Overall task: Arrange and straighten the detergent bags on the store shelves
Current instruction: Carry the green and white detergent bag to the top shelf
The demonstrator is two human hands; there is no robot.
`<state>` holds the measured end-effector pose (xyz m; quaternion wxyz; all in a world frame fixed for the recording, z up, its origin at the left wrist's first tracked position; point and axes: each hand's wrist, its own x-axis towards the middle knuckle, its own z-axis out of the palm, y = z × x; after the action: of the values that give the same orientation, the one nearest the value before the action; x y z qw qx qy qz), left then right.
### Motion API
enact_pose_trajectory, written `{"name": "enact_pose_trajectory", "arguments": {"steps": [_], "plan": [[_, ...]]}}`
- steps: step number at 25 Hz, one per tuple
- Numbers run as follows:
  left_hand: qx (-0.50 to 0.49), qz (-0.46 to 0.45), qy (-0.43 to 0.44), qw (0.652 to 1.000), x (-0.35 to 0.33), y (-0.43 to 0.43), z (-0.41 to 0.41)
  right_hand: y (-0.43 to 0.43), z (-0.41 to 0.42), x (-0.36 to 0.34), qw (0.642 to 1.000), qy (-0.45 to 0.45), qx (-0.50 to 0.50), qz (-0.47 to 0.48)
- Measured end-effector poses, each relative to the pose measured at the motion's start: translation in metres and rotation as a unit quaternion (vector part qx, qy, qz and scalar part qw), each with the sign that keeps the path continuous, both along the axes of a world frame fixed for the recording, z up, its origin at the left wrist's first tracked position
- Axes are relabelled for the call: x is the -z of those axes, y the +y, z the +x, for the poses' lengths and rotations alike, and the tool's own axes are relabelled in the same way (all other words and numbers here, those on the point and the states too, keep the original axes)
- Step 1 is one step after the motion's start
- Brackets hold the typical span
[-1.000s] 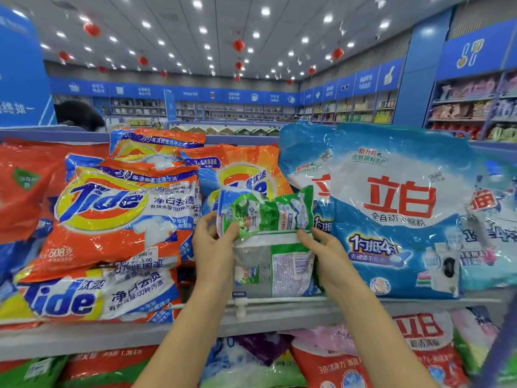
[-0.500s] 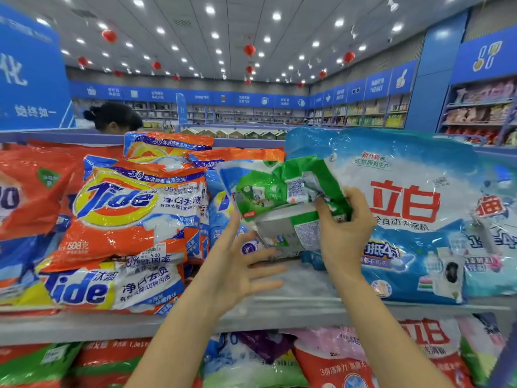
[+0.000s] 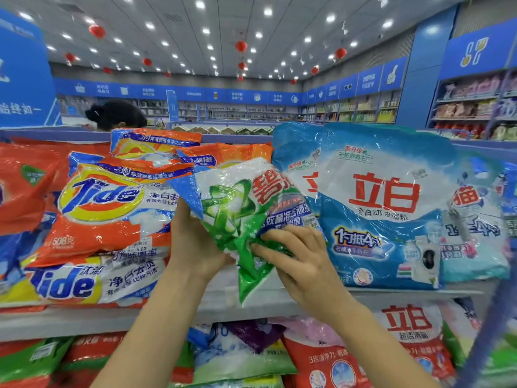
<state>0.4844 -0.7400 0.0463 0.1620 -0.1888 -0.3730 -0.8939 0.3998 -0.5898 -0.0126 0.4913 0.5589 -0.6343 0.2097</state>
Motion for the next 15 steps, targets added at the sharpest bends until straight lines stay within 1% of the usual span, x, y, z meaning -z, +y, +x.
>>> {"name": "enact_pose_trajectory", "arguments": {"steps": [1,2,3,4,6,7,8,9,10,11,13,15], "plan": [[-0.001,-0.011,-0.001,1.000,-0.003,-0.003,-0.004,-0.003,-0.002,-0.001,1.000,-0.008,0.003,0.019],[-0.008,-0.018,-0.005,1.000,-0.004,-0.008,-0.010,-0.005,-0.003,-0.002,0.999,-0.036,-0.008,0.034],[-0.014,-0.027,-0.013,0.999,-0.006,-0.013,-0.015,-0.007,-0.004,-0.004,0.994,-0.097,-0.041,0.029],[-0.016,-0.043,-0.016,0.999,-0.009,-0.016,-0.017,-0.007,-0.004,-0.008,0.979,-0.188,-0.085,-0.003],[-0.044,-0.117,-0.039,0.991,-0.011,-0.018,-0.021,-0.010,-0.016,-0.019,0.913,-0.365,-0.142,-0.115],[-0.073,-0.171,-0.062,0.981,-0.014,-0.014,-0.020,-0.013,-0.022,-0.029,0.878,-0.430,-0.145,-0.153],[-0.111,-0.214,-0.105,0.965,-0.011,-0.012,-0.026,-0.018,-0.027,-0.039,0.847,-0.487,-0.137,-0.163],[-0.127,-0.242,-0.153,0.950,-0.011,-0.008,-0.033,-0.022,-0.032,-0.045,0.823,-0.532,-0.128,-0.153],[-0.118,-0.252,-0.183,0.943,-0.010,-0.005,-0.041,-0.026,-0.036,-0.049,0.802,-0.566,-0.122,-0.146],[-0.109,-0.259,-0.200,0.939,-0.013,0.002,-0.045,-0.027,-0.038,-0.052,0.784,-0.589,-0.115,-0.159],[-0.098,-0.252,-0.207,0.940,-0.023,0.003,-0.050,-0.026,-0.047,-0.058,0.750,-0.612,-0.123,-0.220],[-0.074,-0.251,-0.213,0.941,-0.032,0.001,-0.044,-0.028,-0.050,-0.061,0.728,-0.617,-0.114,-0.277]]}}
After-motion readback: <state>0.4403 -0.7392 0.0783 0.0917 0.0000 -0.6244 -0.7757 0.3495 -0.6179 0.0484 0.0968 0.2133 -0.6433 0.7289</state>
